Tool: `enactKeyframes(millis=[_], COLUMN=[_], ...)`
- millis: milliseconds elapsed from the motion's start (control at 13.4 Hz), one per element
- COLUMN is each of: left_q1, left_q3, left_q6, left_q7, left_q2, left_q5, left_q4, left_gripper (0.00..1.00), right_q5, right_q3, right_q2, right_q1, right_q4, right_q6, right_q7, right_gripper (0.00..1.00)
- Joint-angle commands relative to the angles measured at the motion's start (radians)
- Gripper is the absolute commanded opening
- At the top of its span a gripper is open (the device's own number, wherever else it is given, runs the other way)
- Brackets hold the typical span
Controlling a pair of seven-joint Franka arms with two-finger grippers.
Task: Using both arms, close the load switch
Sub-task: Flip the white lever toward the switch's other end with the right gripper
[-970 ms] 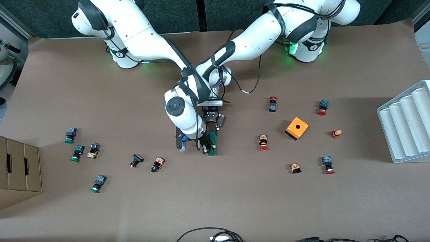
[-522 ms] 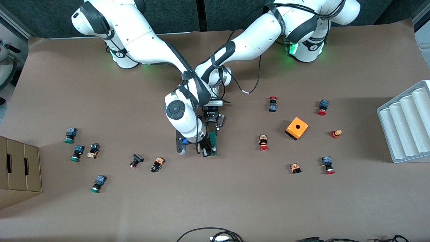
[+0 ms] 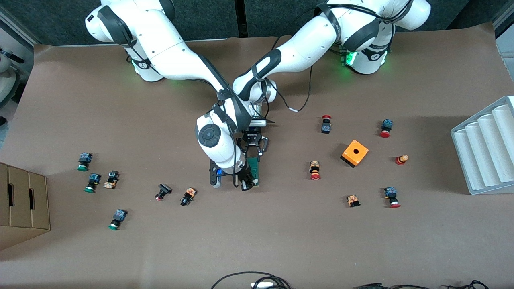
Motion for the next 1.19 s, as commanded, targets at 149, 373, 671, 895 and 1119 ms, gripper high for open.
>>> enactKeyframes(millis=[149,373,671,895,1119], left_q1=[-0.012,-0.012,-0.012,-0.012,-0.012], left_q3=[0.008,0.008,0.008,0.008,0.008], left_q6=[-0.009,-0.009,-0.009,-0.009,-0.009], left_q7=[-0.011,-0.01,-0.008,-0.008,-0.008], left_q2=[0.014,0.014,0.014,0.014,0.014], left_q5=[0.018,0.018,0.018,0.018,0.018], left_q4=[0.025,0.025,0.023,0.023,0.023], left_gripper=[0.53,0.57,0.56,0.55,0.55], right_q5=[0.024,0.024,0.022,0.022,0.022], right_q3=[0.006,0.006,0.006,0.006,0.006], right_q2=[0.048,0.058,0.065,0.066,0.068], right_q1=[-0.011,-0.011,-0.011,-0.012,-0.014], right_q4=[0.041,0.054,0.055,0.055,0.057], right_q6=[0.009,0.009,0.009,0.009,0.009], right_q7=[-0.021,-0.019,-0.021,-0.018,-0.018], right_gripper=[0.23,0.23,0.23,0.23,0.23])
